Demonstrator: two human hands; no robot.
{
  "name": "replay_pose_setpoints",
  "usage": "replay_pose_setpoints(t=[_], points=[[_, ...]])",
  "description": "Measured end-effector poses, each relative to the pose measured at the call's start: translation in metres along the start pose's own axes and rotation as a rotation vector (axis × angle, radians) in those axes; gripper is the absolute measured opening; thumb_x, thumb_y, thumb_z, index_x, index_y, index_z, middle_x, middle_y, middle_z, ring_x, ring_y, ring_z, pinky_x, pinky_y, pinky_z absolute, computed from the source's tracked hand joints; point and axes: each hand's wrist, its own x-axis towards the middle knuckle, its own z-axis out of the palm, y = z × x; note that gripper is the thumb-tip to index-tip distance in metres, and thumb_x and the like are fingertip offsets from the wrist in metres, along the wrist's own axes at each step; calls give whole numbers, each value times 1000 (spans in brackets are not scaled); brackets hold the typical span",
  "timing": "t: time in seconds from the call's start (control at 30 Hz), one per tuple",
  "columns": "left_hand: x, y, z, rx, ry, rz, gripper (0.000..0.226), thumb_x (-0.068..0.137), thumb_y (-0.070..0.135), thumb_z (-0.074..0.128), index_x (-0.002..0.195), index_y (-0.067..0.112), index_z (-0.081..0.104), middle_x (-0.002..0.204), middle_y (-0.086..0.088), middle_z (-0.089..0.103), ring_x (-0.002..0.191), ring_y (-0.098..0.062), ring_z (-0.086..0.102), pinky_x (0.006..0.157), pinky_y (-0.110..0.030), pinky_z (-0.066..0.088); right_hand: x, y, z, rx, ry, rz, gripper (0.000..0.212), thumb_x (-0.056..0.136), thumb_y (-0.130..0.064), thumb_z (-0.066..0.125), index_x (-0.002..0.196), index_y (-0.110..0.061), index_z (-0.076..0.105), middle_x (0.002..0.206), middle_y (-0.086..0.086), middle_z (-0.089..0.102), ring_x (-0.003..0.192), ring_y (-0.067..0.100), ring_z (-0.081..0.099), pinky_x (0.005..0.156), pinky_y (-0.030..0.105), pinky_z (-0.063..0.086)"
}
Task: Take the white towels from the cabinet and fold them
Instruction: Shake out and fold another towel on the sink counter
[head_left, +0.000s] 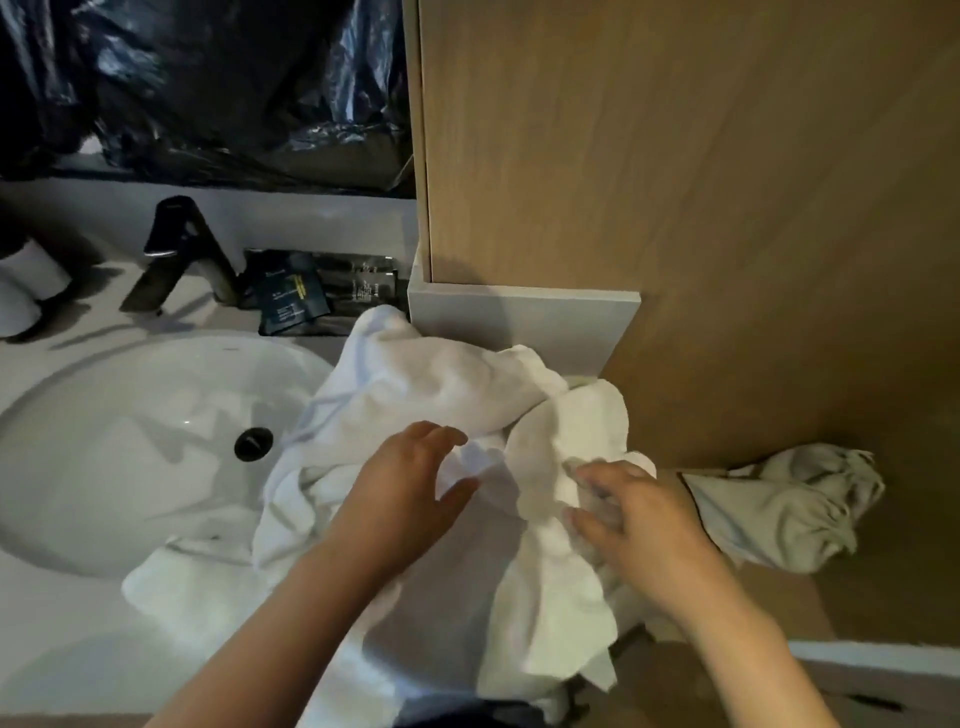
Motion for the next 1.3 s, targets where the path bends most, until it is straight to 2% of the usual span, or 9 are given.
replay_pose_setpoints(t=[0.07, 0.2, 0.33, 0.63, 0.83, 1.0, 1.17, 1.23, 1.3], points=[[3, -7, -8, -12, 10, 38, 37, 85, 34, 70, 118, 20, 64, 116, 2, 63, 104, -18, 59, 84, -19, 37, -9, -9, 4, 26, 45, 22, 41, 92, -32, 64, 132, -25, 58, 123, -16, 51, 113, -1, 45, 81, -6, 22], [9, -19, -18, -10, 23, 86, 32, 83, 32, 72, 111, 17, 67, 109, 0, 65, 96, -18, 59, 83, -24, 43, -12, -27, 7, 39, 74, 39, 42, 92, -37, 62, 133, -27, 57, 133, -15, 53, 116, -1, 47, 85, 6, 29], [14, -30, -18, 29, 44, 64, 36, 82, 29, 74, 113, 14, 66, 110, -2, 65, 98, -22, 59, 82, -25, 41, -2, -35, 6, 8, 78, 18, 44, 94, -36, 60, 135, -25, 55, 135, -10, 55, 122, 7, 49, 85, 7, 28], [30, -54, -16, 116, 54, -203, 64, 76, 50, 74, 127, 16, 55, 133, -12, 46, 114, -34, 49, 97, -40, 43, 48, -56, 3, -32, 75, -92, 40, 93, -38, 60, 131, -25, 55, 128, -2, 57, 116, 15, 53, 89, 21, 37], [37, -66, -20, 32, 65, -315, 87, 67, 50, 82, 134, 12, 41, 120, -11, 59, 106, -32, 55, 81, -37, 45, 86, -68, 16, -12, 28, -131, 51, 90, -41, 66, 135, -20, 54, 134, 2, 53, 124, 18, 49, 98, 25, 36], [41, -70, -23, 22, 12, -305, 61, 70, 46, 81, 115, 13, 55, 104, -4, 60, 94, -25, 56, 72, -32, 42, 106, -72, 30, -5, 45, -10, 57, 90, -48, 63, 134, -14, 48, 133, 9, 52, 126, 28, 44, 97, 33, 36], [40, -69, -24, 10, 69, -237, 18, 84, 23, 70, 75, 13, 59, 66, 4, 58, 67, -20, 53, 49, -18, 28, 113, -74, 36, -32, 16, -1, 39, 88, -44, 66, 108, -10, 64, 93, 4, 58, 92, 21, 52, 72, 29, 33], [39, -68, -23, -8, 112, -237, 20, 85, 21, 67, 71, 12, 58, 67, 3, 55, 68, -22, 53, 50, -18, 29, 113, -75, 35, 58, 76, 1, 26, 88, -33, 70, 95, -8, 64, 83, 1, 54, 80, 19, 48, 67, 28, 30], [39, -70, -22, -39, 141, -268, 23, 81, 28, 75, 86, 11, 60, 88, -1, 54, 81, -25, 54, 64, -25, 42, 111, -76, 33, 147, 136, -1, 19, 88, -22, 70, 83, -6, 62, 74, 0, 55, 70, 18, 49, 64, 28, 35]])
